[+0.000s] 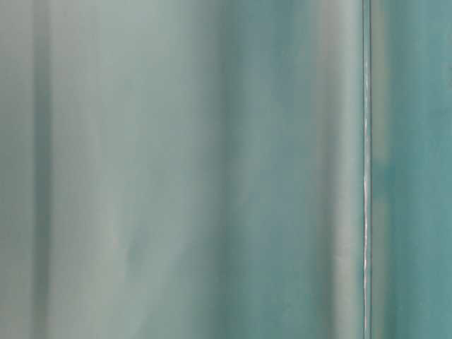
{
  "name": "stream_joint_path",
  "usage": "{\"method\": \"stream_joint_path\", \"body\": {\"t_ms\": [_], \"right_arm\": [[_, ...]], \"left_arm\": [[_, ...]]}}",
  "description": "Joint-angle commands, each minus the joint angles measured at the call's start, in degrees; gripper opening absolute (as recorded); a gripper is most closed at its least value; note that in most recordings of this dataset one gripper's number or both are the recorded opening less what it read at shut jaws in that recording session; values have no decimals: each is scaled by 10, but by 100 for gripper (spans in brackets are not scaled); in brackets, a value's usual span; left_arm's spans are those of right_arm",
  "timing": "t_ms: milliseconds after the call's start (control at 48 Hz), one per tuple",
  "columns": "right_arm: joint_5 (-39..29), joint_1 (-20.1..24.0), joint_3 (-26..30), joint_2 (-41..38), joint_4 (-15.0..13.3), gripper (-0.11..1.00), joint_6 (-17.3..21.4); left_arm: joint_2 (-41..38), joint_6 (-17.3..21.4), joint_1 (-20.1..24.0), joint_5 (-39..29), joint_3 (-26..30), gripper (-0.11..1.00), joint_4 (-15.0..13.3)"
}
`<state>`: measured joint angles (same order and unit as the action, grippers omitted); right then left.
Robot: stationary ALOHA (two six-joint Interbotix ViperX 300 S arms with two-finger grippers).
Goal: Insert the wire into the hole on the right side and pull it with the left arm.
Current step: 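Move the right gripper down over the white wire near the fixture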
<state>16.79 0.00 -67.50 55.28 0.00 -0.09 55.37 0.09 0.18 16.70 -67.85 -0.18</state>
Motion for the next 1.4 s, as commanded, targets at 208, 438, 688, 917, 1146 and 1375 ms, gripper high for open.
{"method": "stream_joint_path", "body": {"t_ms": [208,438,688,917,1146,1375], "right_arm": [[39,-4,-58,-16,1,0,3],[54,-6,-82,-44,2,0,19],[55,-33,-78,-98,2,12,55],[55,-35,-75,-123,1,75,61],[56,-35,-73,-132,1,77,62],[56,-35,-65,-163,1,77,62]], "left_arm": [[-9,-3,1,27,-35,-5,-16],[-32,-3,1,45,-47,7,-16],[-120,-3,13,68,-38,54,-18],[-172,-4,32,74,-27,81,-18],[-209,-4,34,75,-13,81,-18],[-257,-4,34,90,-4,81,-18]]}}
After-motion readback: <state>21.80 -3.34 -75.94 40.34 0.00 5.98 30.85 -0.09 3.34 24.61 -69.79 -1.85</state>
